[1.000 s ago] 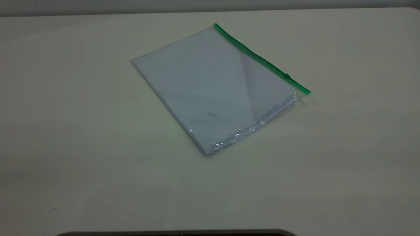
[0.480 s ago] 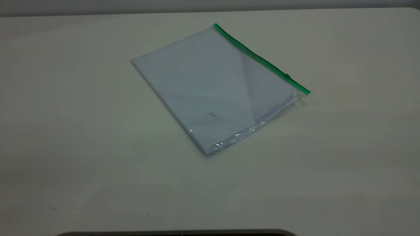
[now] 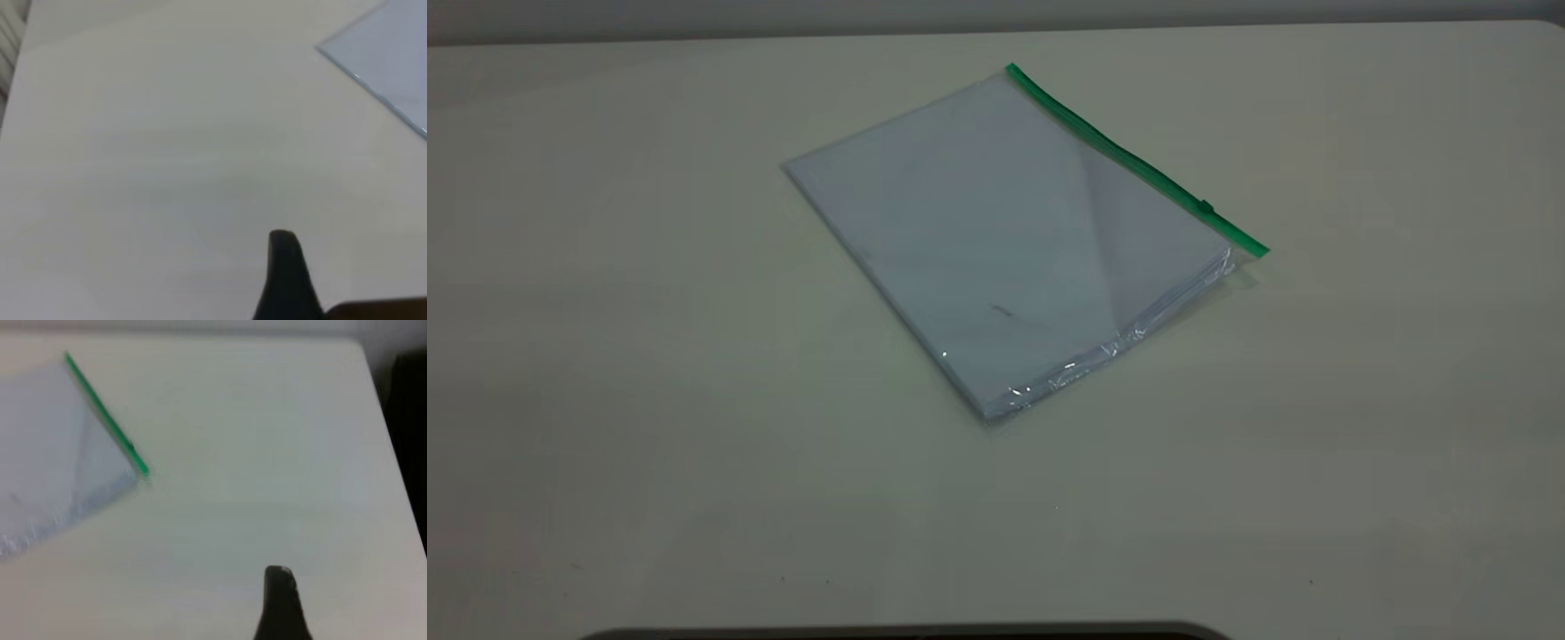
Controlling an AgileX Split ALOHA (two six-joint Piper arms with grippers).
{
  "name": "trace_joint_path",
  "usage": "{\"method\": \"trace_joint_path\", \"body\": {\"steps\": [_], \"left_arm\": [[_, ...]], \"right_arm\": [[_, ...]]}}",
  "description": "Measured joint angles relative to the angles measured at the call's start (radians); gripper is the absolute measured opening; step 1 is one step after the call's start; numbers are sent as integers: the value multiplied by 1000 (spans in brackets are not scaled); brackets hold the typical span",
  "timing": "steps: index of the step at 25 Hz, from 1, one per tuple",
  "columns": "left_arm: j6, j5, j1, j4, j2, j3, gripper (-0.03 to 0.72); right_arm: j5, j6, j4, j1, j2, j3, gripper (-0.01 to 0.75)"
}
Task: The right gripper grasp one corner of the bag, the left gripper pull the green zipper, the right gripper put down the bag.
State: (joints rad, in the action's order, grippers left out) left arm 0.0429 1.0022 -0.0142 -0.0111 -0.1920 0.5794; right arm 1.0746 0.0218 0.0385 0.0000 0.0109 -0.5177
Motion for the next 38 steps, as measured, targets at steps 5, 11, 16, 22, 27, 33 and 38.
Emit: {"method": "trace_joint_path", "body": {"steps": [5,11,16,22,27,33,38], "left_arm": [[-1,-122,0,-1,-331,126,584],[-1,-216,0,-3,-730,318,584],[2,-286,0,-21,-1010,463,584],[62,-382,0,-28,-1259,565,584],[140,-493,-37,-27,-1404,617,584],[245,-546,-105,-29,-1542,655,584],[250,-545,-169,-30,-1624,658,584]], "right_arm": [[-101,-2,80,0,-177,-58,578],[-244,5,131,0,-498,-63,578],[-358,74,214,0,-769,-63,578],[-517,322,413,0,-1085,-63,578],[-621,628,690,0,-1344,-69,578],[-624,1094,1144,0,-1612,-112,578],[-542,1477,1513,1,-1832,-191,578]]}}
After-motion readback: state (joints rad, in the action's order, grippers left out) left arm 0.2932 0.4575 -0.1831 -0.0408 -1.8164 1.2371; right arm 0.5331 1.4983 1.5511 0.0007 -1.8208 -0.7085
